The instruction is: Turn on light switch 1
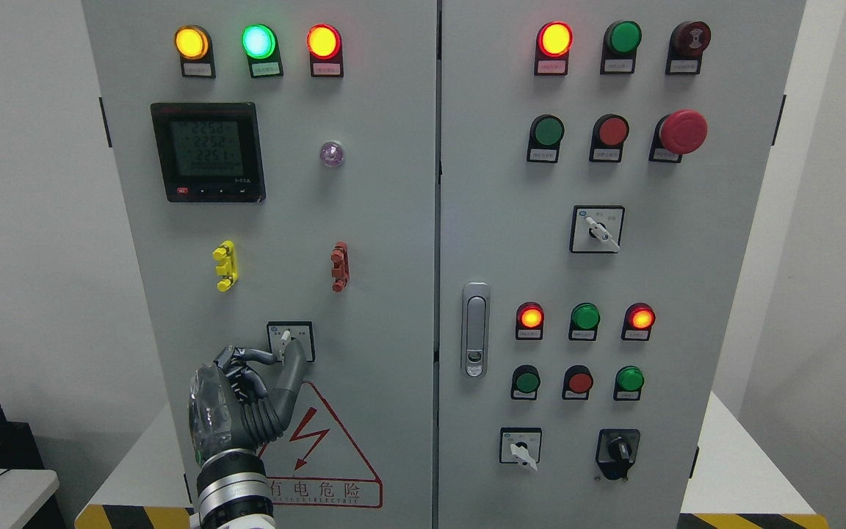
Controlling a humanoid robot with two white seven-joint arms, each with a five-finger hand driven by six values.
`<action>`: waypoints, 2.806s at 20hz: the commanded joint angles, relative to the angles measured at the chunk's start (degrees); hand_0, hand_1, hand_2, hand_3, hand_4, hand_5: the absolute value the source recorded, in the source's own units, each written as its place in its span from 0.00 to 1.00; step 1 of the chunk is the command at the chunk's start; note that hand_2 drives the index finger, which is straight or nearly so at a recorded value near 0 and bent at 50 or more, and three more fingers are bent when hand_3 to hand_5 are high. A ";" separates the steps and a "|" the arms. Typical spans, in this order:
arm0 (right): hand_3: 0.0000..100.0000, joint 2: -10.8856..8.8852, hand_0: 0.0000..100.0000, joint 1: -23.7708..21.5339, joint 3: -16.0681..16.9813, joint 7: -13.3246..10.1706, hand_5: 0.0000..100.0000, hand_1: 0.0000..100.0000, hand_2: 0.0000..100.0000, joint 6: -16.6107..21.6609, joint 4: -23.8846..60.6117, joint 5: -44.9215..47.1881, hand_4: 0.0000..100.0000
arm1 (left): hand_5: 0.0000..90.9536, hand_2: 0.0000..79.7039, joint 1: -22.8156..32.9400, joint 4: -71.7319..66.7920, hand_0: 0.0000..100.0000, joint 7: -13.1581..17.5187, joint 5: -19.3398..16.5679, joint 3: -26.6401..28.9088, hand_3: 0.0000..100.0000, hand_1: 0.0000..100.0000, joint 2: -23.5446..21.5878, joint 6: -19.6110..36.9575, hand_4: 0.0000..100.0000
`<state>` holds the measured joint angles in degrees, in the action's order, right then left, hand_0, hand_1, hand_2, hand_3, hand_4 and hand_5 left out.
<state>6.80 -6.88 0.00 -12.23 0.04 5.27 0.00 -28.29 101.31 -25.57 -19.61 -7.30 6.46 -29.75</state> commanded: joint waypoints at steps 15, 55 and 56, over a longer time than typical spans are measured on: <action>0.00 -0.04 0.12 0.03 -1.32 0.01 0.00 0.39 0.00 -0.04 0.00 -0.26 0.00 | 0.93 0.76 -1.15 -0.06 0.16 -0.01 -0.26 -0.87 1.00 0.55 0.05 -1.80 1.00; 0.00 -0.04 0.12 0.03 -1.32 0.01 0.00 0.39 0.00 -0.04 0.00 -0.26 0.00 | 0.93 0.82 -1.59 0.12 0.17 -0.71 -0.52 -0.96 1.00 0.54 0.05 -5.48 1.00; 0.00 -0.04 0.12 -0.06 -1.32 0.01 0.00 0.39 0.00 -0.04 0.00 -0.26 0.00 | 0.93 0.82 -1.59 0.12 0.17 -0.71 -0.52 -1.04 1.00 0.55 0.05 -5.66 1.00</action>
<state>6.80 -6.86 0.00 -12.23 0.04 5.27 0.00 -29.79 101.45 -26.60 -20.07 -8.25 6.54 -34.67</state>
